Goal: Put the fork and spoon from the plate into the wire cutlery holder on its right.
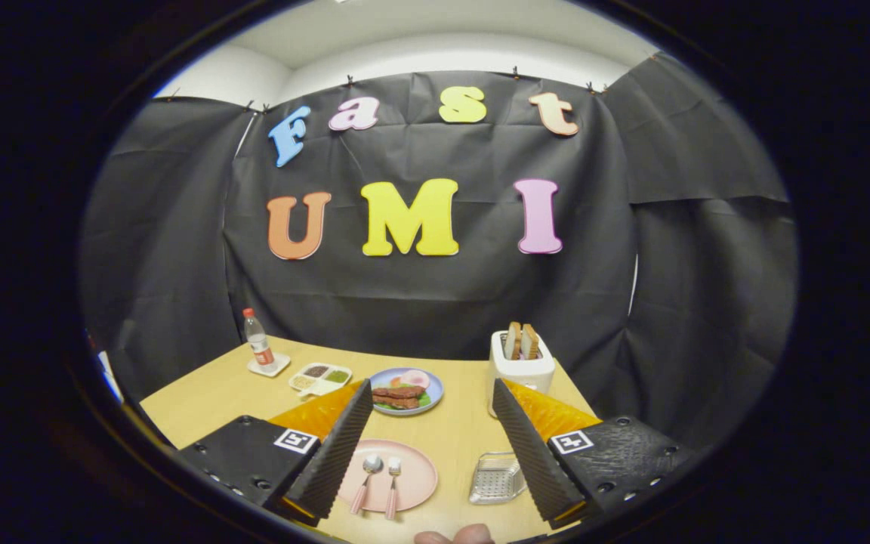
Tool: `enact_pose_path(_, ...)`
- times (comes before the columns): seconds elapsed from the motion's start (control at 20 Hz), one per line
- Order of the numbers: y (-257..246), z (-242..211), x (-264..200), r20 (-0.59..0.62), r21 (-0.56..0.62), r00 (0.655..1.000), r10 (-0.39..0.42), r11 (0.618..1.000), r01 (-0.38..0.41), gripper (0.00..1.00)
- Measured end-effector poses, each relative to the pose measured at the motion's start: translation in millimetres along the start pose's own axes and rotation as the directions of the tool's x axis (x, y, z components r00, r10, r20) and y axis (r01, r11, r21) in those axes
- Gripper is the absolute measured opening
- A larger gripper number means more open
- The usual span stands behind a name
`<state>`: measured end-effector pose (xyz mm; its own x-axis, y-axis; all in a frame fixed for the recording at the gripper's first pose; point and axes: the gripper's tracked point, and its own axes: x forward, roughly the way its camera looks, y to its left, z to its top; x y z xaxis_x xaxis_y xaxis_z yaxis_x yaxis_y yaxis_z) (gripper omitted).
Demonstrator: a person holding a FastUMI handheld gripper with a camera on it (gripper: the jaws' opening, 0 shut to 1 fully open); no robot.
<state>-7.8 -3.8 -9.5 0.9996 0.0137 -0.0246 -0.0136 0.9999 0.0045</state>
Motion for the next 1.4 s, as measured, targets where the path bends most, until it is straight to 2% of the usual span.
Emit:
enact_pose_path(0.25, 0, -4, 1, -0.016, -0.017, 1.000, 0.006, 1.000, -0.007, 0.96)
enact_pose_path(0.55, 22, -49, 8, -0.140, -0.055, 0.988, 0.065, 0.996, -0.073, 0.96)
enact_pose_path(0.7, 39, -97, 16, -0.266, -0.032, 0.958, 0.107, 0.992, -0.119, 0.96)
enact_pose_path(1.0, 51, -179, 32, -0.465, -0.042, 0.881, 0.089, 0.992, -0.122, 0.96)
enact_pose_path(1.15, 51, -208, 39, -0.532, -0.057, 0.845, 0.058, 0.993, -0.104, 0.96)
enact_pose_path(1.3, 58, -235, 45, -0.597, -0.087, 0.801, 0.057, 0.987, -0.135, 0.96)
enact_pose_path(1.4, 59, -246, 51, -0.620, -0.116, 0.783, 0.048, 0.982, -0.152, 0.94)
